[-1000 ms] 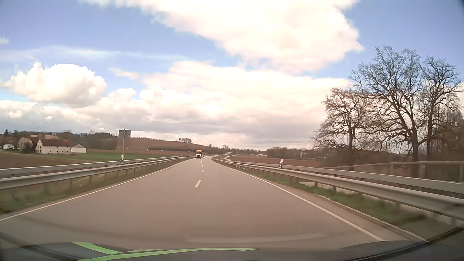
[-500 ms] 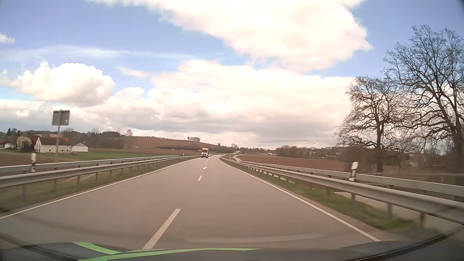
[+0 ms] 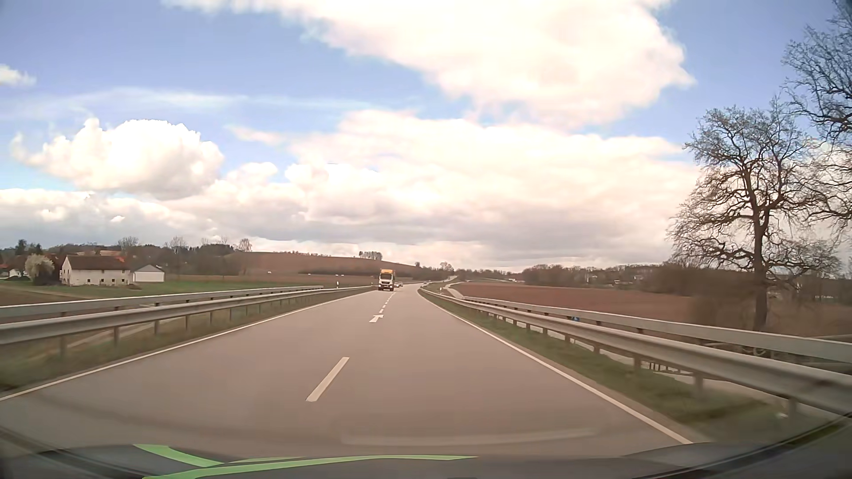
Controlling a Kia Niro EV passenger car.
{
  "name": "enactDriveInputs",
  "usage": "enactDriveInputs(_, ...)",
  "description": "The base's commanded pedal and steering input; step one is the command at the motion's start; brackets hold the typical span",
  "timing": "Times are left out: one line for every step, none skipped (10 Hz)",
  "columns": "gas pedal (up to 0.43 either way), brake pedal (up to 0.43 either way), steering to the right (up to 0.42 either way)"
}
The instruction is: Follow the waypoints while adhering to traffic rules and regulations
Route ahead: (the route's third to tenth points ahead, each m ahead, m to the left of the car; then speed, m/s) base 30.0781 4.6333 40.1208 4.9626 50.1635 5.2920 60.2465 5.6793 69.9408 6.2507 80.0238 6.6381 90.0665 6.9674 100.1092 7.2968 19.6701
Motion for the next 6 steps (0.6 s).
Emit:
enactDriveInputs(0.177,0.000,-0.009)
enactDriveInputs(0.177,0.000,-0.009)
enactDriveInputs(0.177,0.000,-0.009)
enactDriveInputs(0.177,0.000,-0.009)
enactDriveInputs(0.177,0.000,-0.009)
enactDriveInputs(0.177,0.000,-0.009)
